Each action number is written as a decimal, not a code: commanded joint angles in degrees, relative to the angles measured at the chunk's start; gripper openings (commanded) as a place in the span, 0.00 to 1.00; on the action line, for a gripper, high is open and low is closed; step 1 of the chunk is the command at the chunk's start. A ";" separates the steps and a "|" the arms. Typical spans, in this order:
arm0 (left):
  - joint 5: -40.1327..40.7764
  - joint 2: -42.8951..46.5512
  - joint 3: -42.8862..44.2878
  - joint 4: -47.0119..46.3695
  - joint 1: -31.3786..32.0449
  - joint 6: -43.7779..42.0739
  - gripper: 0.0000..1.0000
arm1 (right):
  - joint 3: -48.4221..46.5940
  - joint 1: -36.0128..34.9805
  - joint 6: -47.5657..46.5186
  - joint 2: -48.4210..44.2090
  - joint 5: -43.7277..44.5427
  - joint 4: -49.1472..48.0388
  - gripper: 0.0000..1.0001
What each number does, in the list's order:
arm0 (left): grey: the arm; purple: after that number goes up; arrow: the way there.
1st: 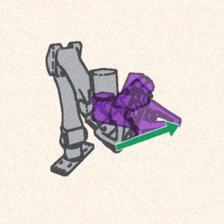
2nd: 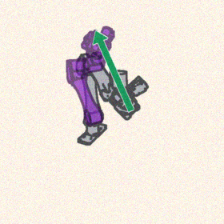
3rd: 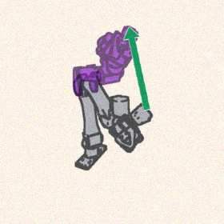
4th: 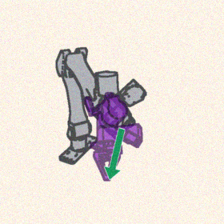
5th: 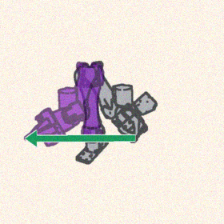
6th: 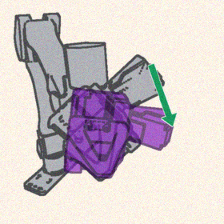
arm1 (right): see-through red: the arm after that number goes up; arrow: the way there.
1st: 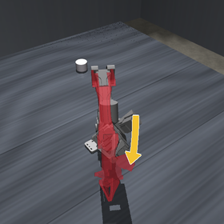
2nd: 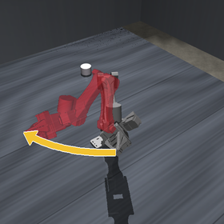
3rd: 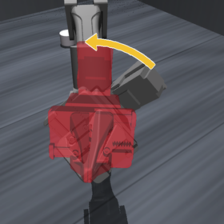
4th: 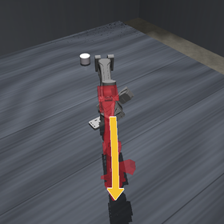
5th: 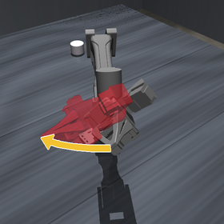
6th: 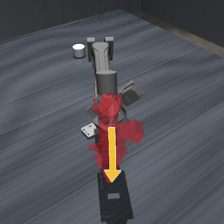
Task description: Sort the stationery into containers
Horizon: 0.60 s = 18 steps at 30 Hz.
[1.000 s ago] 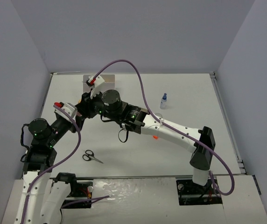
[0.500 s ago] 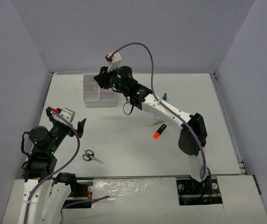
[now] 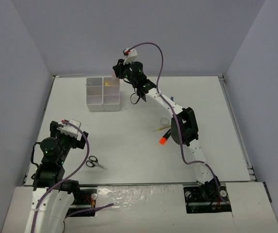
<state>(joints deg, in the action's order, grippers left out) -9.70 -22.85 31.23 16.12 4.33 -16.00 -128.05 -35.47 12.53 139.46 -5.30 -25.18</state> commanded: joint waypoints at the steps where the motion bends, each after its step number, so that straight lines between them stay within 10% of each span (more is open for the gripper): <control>1: 2.66 0.17 -0.37 -5.56 -0.89 -1.23 0.97 | -0.84 -0.56 0.04 -2.18 -0.24 -7.67 0.00; 18: 1.84 -0.14 -0.82 -5.59 -1.34 -1.09 0.97 | -0.87 0.14 -3.47 4.36 -1.50 -6.64 0.00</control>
<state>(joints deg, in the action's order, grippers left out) -8.01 -22.37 29.43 14.87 3.58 -16.50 -128.30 -35.33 10.72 146.37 -6.07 -27.78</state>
